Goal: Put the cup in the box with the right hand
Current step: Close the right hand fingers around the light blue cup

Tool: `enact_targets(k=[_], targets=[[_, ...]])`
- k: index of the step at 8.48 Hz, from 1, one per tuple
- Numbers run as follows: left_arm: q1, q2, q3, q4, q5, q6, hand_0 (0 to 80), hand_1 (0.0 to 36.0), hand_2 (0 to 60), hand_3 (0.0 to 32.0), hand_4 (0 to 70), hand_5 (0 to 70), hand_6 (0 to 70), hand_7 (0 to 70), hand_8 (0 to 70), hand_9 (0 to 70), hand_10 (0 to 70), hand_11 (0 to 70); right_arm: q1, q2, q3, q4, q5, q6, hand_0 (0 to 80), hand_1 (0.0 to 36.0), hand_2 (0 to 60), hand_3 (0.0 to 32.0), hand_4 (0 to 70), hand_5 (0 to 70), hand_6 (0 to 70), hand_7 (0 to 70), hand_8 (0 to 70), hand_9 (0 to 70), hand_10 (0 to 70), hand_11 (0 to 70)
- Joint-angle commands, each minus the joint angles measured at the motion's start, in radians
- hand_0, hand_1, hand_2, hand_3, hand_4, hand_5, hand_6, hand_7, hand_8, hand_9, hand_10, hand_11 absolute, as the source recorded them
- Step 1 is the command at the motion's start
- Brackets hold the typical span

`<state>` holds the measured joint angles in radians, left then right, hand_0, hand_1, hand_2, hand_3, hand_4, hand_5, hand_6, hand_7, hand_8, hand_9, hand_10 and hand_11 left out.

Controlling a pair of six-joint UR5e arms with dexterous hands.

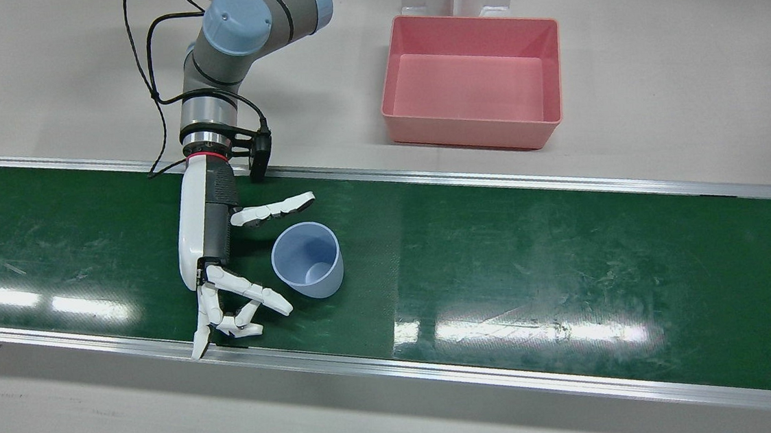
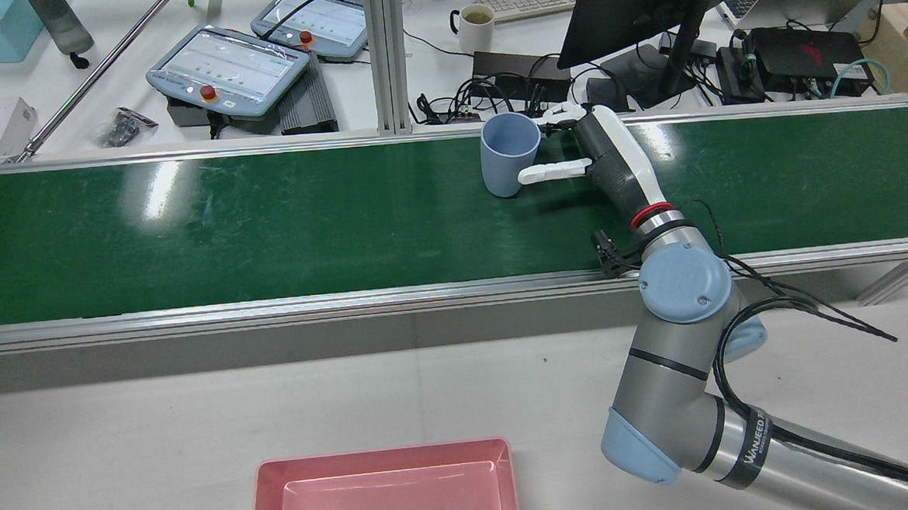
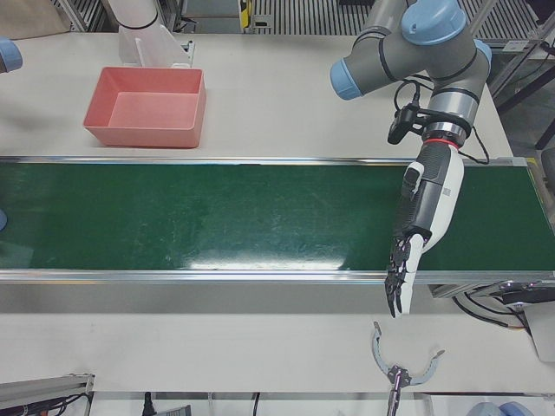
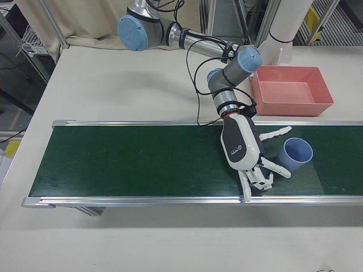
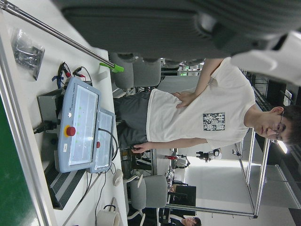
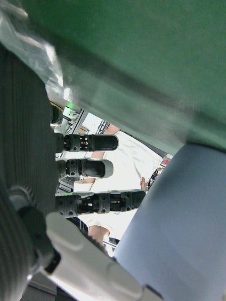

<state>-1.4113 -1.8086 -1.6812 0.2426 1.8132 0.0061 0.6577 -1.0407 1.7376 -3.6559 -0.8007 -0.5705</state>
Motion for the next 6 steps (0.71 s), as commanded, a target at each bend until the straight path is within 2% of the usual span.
enact_targets(k=[1, 6], targets=[[0.0, 0.0, 0.0, 0.001, 0.0, 0.0, 0.0, 0.0, 0.0, 0.0, 0.0, 0.0, 0.0, 0.0, 0.0, 0.0, 0.0, 0.0, 0.0, -0.012, 0.0, -0.001, 0.0, 0.0, 40.3, 0.0, 0.0, 4.4, 37.6, 0.0, 16.2, 70.0, 16.3, 39.7, 0.0, 0.0], [0.0, 0.0, -0.002, 0.001, 0.0, 0.0, 0.0, 0.0, 0.0, 0.0, 0.0, 0.0, 0.0, 0.0, 0.0, 0.0, 0.0, 0.0, 0.01, -0.016, 0.011, -0.01, 0.003, 0.0, 43.8, 0.0, 0.0, 3.8, 36.5, 0.7, 16.6, 70.0, 17.2, 40.8, 0.0, 0.0]])
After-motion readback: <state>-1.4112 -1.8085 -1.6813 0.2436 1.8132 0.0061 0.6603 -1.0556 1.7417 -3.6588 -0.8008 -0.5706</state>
